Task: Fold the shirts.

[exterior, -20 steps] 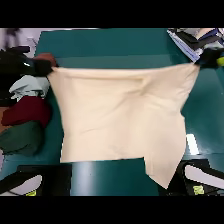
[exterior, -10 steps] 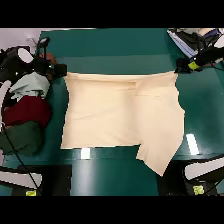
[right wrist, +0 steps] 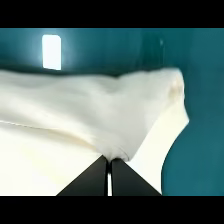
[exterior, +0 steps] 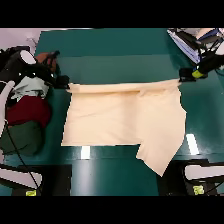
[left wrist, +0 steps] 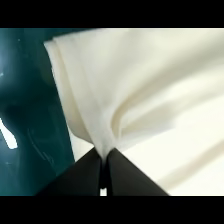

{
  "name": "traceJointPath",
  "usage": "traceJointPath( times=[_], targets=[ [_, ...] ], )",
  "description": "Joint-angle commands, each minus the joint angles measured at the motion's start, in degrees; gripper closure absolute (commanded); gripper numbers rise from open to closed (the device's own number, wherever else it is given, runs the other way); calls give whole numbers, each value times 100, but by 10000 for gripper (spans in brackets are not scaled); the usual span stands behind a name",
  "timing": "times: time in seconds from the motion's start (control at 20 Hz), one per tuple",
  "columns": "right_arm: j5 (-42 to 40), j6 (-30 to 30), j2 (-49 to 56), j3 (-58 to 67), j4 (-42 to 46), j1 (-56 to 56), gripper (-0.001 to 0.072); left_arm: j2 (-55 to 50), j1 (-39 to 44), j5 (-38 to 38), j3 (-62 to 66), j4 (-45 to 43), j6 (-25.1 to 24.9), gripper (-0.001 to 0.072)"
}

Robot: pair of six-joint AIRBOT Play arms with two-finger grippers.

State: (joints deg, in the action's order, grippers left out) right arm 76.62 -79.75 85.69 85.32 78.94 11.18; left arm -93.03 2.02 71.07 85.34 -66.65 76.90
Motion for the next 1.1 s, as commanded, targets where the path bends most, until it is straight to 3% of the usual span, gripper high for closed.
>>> traceJointPath(
  times=[0.0, 0.1, 0.15, 0.2, 0.25, 0.45, 0.5, 0.55, 0.6, 0.75, 0.85, 1.05],
  targets=[
    [-461, 26, -466, -1132, 101, 2, 697, -7, -4, 20, -623, 109, -79, 682],
    [-575, -17, -557, -1504, 11, 4, 696, -7, -4, 35, -758, 94, -20, 679],
    [-566, -87, -555, -1585, 11, 4, 689, 0, -4, 48, -750, 87, -24, 480],
    [-562, -146, -555, -1626, 11, 4, 529, 2, -4, 66, -706, 72, 74, 157],
    [-529, -164, -564, -1635, 15, 4, 346, 31, -7, 153, -651, 0, 195, 177],
    [-168, -109, -1200, -1902, 37, 133, 345, 1010, -7, 568, -756, -1185, 444, 175],
    [-118, -59, -1545, -2107, -2, 181, 345, 1410, -7, 632, -999, -1513, 542, 158],
    [-70, -37, -1888, -2328, -9, 197, 345, 1790, -4, 699, -1325, -1665, 562, 80],
    [31, 44, -2238, -2566, -68, 245, 345, 2192, -4, 782, -1751, -1674, 568, 26],
    [203, 197, -2929, -3082, -885, 302, 342, 2981, -4, 723, -3064, -1517, 627, 27],
    [203, 227, -3226, -3292, -1342, 295, 204, 3211, -4, 752, -3873, -1421, 772, 27],
    [282, 227, -3434, -3386, -1805, 295, 177, 3233, -4, 710, -4894, -638, 769, 27]
  ],
)
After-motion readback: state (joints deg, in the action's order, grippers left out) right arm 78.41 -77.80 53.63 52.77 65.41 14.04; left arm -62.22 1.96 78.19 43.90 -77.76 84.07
